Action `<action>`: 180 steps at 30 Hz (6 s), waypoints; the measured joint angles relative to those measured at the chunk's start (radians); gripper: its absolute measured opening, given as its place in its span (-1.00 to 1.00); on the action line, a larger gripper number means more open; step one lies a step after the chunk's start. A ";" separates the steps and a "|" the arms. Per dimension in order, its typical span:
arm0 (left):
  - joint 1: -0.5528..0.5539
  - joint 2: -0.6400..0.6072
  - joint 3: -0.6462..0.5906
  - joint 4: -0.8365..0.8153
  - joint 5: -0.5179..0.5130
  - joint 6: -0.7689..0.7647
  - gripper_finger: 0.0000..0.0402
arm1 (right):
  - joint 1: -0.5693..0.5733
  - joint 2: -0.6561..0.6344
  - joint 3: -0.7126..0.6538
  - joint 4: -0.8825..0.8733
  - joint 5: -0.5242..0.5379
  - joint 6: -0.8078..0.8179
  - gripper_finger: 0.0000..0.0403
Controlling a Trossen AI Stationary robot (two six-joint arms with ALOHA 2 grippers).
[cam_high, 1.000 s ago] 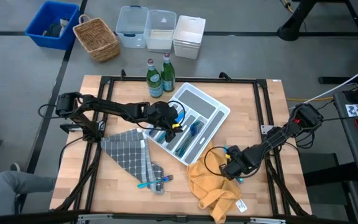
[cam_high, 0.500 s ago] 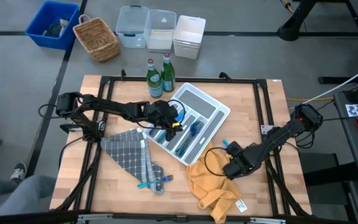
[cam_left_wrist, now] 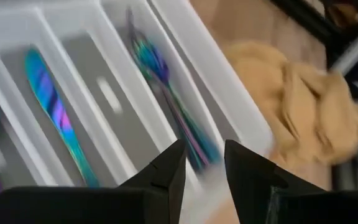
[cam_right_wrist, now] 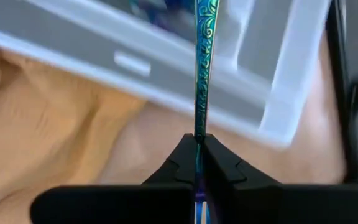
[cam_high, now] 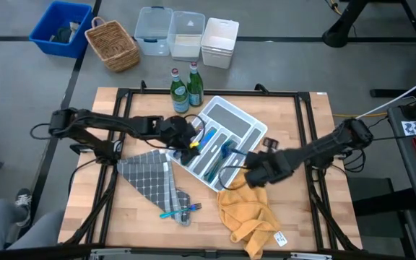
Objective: Sort silverware
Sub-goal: Put the blue fork into the cutlery tray
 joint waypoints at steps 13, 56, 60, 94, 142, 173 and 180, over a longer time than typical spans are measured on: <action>-0.266 -0.105 0.000 -0.247 0.027 -0.267 -0.50 | -0.298 0.005 0.002 0.579 -0.216 -1.092 -0.93; -0.493 -0.102 0.000 -0.243 -0.094 -0.618 -0.50 | -0.453 0.250 -0.001 0.604 -0.370 -1.564 -0.49; -0.493 -0.102 0.000 -0.242 -0.094 -0.592 -0.50 | -0.452 0.250 -0.001 0.598 -0.356 -1.562 -0.40; -0.493 -0.102 0.000 -0.233 -0.168 -0.568 -0.50 | -0.453 0.248 -0.001 0.553 -0.310 -1.624 -0.61; -0.670 0.344 -0.001 0.019 -0.285 -0.357 -0.50 | -0.452 0.208 0.490 -0.004 -0.529 -1.190 -0.61; -0.643 0.269 -0.003 -0.011 -0.287 -0.361 -0.99 | -0.453 0.096 0.490 -0.062 -0.557 -1.192 -0.61; -0.565 0.183 -0.002 0.003 -0.298 -0.352 -0.99 | -0.453 -0.012 0.490 -0.059 -0.556 -1.101 -0.61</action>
